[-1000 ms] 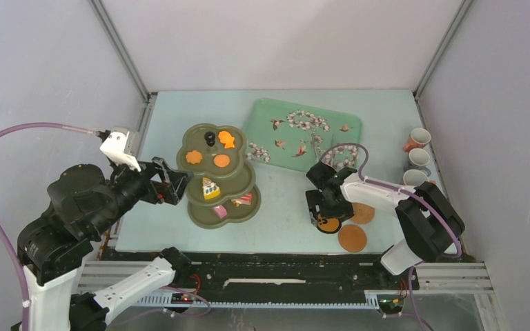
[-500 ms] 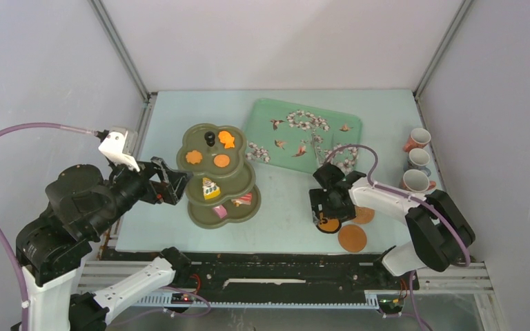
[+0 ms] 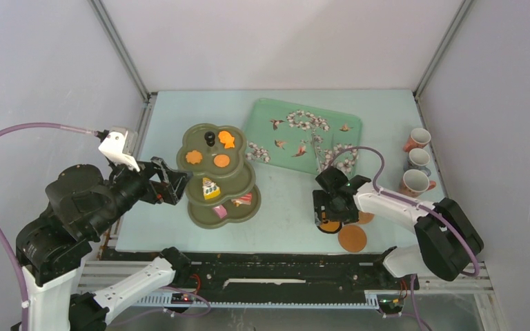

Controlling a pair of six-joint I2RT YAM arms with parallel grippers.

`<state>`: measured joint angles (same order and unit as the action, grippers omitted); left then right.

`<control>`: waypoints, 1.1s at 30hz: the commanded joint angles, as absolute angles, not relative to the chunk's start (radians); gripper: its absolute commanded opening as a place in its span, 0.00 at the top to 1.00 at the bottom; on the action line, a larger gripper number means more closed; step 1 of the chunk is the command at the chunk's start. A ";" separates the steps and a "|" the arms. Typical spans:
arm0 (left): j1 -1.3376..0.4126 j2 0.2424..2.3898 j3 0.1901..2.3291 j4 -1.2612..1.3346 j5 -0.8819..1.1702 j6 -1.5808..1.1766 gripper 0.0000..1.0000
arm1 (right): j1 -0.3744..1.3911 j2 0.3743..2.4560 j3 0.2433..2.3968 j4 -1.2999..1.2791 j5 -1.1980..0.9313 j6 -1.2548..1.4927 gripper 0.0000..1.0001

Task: Serve the afternoon tea

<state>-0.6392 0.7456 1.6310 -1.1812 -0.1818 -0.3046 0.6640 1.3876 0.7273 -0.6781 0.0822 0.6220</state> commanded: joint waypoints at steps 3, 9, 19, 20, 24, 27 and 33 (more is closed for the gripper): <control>-0.646 0.753 1.640 -1.162 -0.196 -0.286 0.02 | 0.686 1.428 0.718 -0.668 0.132 0.647 0.13; -0.646 0.746 1.635 -1.169 -0.207 -0.285 0.02 | 0.713 1.464 0.696 -0.610 0.133 0.654 0.15; -0.645 0.756 1.642 -1.163 -0.192 -0.288 0.02 | 0.793 1.671 0.905 -0.612 0.221 0.666 0.29; -0.646 0.757 1.642 -1.162 -0.193 -0.289 0.02 | 0.800 1.701 0.943 -0.617 0.229 0.668 0.30; -0.646 0.759 1.651 -1.164 -0.191 -0.290 0.02 | 0.833 1.824 1.114 -0.630 0.244 0.671 0.30; -0.646 0.762 1.663 -1.174 -0.197 -0.289 0.02 | 0.840 1.913 1.232 -0.669 0.259 0.678 0.30; -0.646 0.753 1.682 -1.196 -0.219 -0.284 0.02 | 0.834 1.840 1.299 -0.731 0.259 0.644 0.25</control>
